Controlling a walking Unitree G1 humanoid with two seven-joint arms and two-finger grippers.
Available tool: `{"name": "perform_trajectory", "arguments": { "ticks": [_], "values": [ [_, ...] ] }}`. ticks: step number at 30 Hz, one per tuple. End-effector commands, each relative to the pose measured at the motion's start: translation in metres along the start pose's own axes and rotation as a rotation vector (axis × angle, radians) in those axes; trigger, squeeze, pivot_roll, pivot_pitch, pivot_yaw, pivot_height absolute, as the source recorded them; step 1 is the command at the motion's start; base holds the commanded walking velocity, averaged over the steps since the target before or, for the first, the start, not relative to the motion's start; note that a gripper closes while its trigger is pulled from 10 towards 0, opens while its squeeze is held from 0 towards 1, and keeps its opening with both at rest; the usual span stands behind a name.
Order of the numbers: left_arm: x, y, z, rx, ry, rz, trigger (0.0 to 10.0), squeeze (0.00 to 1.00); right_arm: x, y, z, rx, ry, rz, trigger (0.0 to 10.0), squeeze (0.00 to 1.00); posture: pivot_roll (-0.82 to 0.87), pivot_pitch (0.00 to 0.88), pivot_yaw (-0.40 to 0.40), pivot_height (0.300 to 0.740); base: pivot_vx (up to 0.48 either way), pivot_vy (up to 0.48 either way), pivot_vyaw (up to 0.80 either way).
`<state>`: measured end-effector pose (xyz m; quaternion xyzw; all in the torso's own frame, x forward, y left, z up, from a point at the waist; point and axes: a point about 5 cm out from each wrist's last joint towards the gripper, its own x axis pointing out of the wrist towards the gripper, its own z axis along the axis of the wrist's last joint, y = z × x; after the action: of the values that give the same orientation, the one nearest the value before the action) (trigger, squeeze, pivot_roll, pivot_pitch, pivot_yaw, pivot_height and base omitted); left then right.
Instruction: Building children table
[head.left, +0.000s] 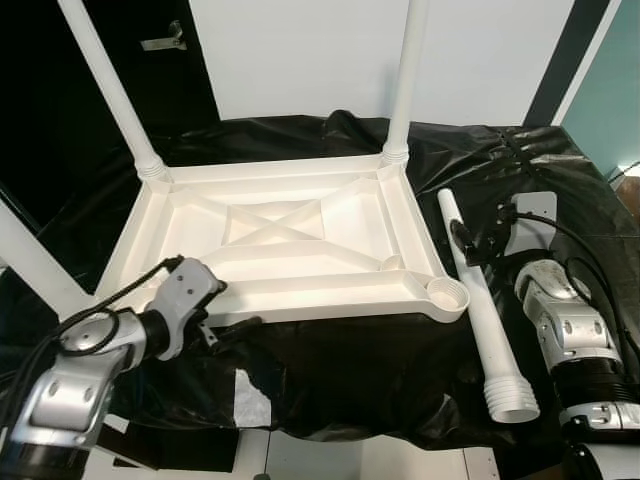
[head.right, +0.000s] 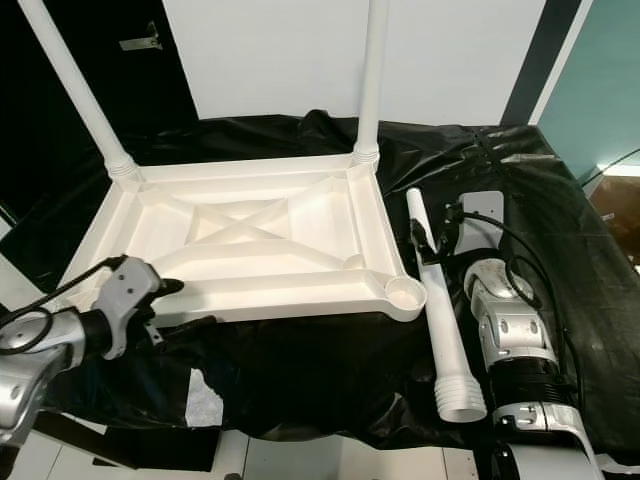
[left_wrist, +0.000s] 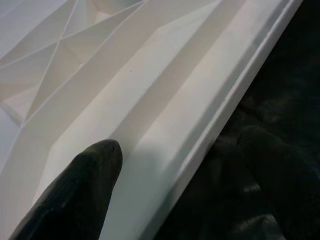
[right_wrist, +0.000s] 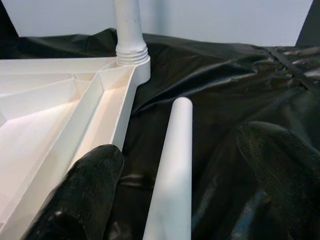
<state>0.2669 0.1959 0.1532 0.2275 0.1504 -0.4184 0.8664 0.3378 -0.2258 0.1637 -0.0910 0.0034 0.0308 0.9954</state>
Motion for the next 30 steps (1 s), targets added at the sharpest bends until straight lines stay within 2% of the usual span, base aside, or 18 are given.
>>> {"name": "perform_trajectory", "arguments": {
  "ticks": [1, 7, 8, 14, 16, 18, 19, 20, 21, 26, 30],
  "values": [
    [0.007, 0.005, -0.004, 0.027, 0.028, 0.1, 10.0, 0.0, -0.001, -0.001, 0.0, 0.011, 0.007, -0.01, 10.0, 0.0, -0.02, 0.013, 0.033, 0.74, 0.0, 0.0, 0.0],
    [0.023, 0.005, -0.006, 0.014, 0.054, 0.115, 10.0, 0.0, -0.001, -0.004, 0.003, 0.005, 0.003, -0.018, 10.0, 0.0, -0.02, 0.009, 0.034, 0.74, 0.0, 0.0, 0.0],
    [0.03, 0.0, -0.009, -0.003, 0.081, 0.074, 10.0, 0.0, -0.002, -0.005, 0.004, 0.003, 0.004, -0.022, 10.0, 0.0, -0.02, 0.009, 0.036, 0.74, 0.0, 0.0, 0.0],
    [0.037, -0.01, -0.011, 0.008, 0.105, 0.009, 10.0, 0.0, -0.003, -0.007, 0.005, -0.001, 0.003, -0.026, 10.0, 0.0, -0.03, 0.008, 0.043, 0.74, 0.0, 0.0, 0.0],
    [0.043, -0.011, -0.012, -0.006, 0.122, 0.0, 7.2, 0.0, -0.003, -0.008, 0.006, -0.003, 0.001, -0.027, 10.0, 0.0, -0.03, 0.01, 0.044, 0.74, 0.0, 0.0, 0.0],
    [0.047, -0.011, -0.012, -0.006, 0.131, -0.006, 7.2, 0.0, -0.003, -0.007, 0.006, -0.004, 0.002, -0.027, 10.0, 0.0, -0.02, 0.011, 0.046, 0.74, 0.0, 0.0, 0.0],
    [0.05, -0.01, -0.012, -0.013, 0.138, -0.004, 3.8, 0.0, -0.003, -0.007, 0.006, -0.004, 0.002, -0.026, 10.0, 0.0, -0.02, 0.012, 0.045, 0.74, 0.0, 0.0, 0.0],
    [0.05, -0.01, -0.012, -0.013, 0.138, -0.004, 3.8, 0.0, -0.003, -0.007, 0.006, -0.004, 0.002, -0.026, 10.0, 0.0, -0.02, 0.012, 0.045, 0.74, 0.0, 0.0, 0.0],
    [0.053, -0.011, -0.012, -0.027, 0.148, -0.016, 0.0, 0.0, -0.002, -0.006, 0.006, -0.004, 0.003, -0.024, 10.0, 0.0, -0.02, 0.012, 0.047, 0.74, 0.0, 0.0, 0.0],
    [0.058, -0.014, -0.011, -0.051, 0.156, -0.046, 0.0, 0.0, -0.001, -0.004, 0.006, -0.002, 0.004, -0.018, 10.0, 0.0, -0.03, 0.02, 0.046, 0.74, 0.0, 0.0, 0.0],
    [0.059, -0.014, -0.01, -0.038, 0.164, -0.052, 0.0, 0.0, -0.001, -0.005, 0.006, -0.004, 0.006, -0.018, 10.0, 0.0, -0.02, 0.026, 0.042, 0.74, 0.0, 0.0, 0.0]
  ]
}}
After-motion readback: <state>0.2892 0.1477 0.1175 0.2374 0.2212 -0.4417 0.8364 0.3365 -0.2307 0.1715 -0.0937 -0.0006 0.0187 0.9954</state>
